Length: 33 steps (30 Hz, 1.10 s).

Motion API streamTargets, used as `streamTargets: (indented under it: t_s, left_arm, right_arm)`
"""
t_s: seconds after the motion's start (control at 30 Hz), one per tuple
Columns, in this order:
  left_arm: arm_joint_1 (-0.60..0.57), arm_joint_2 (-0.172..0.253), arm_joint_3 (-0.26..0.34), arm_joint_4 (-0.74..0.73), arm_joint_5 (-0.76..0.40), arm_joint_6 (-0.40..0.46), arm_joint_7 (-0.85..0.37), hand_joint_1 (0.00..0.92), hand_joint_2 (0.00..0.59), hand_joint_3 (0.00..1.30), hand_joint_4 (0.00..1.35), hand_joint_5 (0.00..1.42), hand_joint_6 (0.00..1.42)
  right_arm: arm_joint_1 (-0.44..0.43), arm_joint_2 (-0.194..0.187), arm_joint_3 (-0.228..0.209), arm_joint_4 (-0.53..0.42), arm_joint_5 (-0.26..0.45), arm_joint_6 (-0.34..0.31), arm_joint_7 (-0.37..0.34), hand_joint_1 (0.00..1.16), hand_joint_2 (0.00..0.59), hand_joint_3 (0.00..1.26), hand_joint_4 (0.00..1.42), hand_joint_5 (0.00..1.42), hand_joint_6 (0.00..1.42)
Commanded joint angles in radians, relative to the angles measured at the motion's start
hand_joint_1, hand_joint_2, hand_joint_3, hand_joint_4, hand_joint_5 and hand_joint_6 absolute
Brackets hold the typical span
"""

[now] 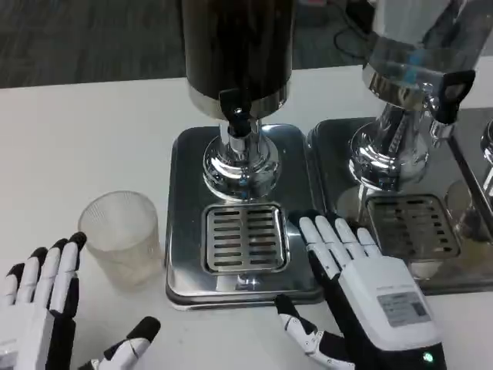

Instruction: Grasp the cup under the faucet to collect the drink, then remove the cup.

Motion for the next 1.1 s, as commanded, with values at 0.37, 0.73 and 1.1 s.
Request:
streamTargets:
  t_s: [0.37, 0.73, 1.1]
  left_arm:
    - [-0.062, 0.013, 0.152, 0.007, -0.148, -0.108, 0.08, 0.0, 0.124, 0.0, 0.0, 0.03, 0.0]
    - [-0.198, 0.039, 0.19, 0.147, -0.277, -0.125, -0.046, 0.0, 0.001, 0.0, 0.0, 0.0, 0.0]
    - [-0.335, 0.069, 0.132, 0.529, -0.383, -0.335, -0.047, 0.0, 0.0, 0.0, 0.0, 0.0, 0.0]
  right_arm:
    - [-0.005, 0.039, -0.003, 0.012, -0.001, 0.042, -0.008, 0.31, 0.408, 0.0, 0.0, 0.0, 0.0]
    - [0.021, 0.049, -0.002, 0.003, -0.004, 0.062, -0.019, 0.31, 0.41, 0.0, 0.0, 0.0, 0.0]
    - [0.036, 0.059, -0.011, 0.005, -0.004, 0.065, -0.029, 0.31, 0.41, 0.0, 0.0, 0.0, 0.0]
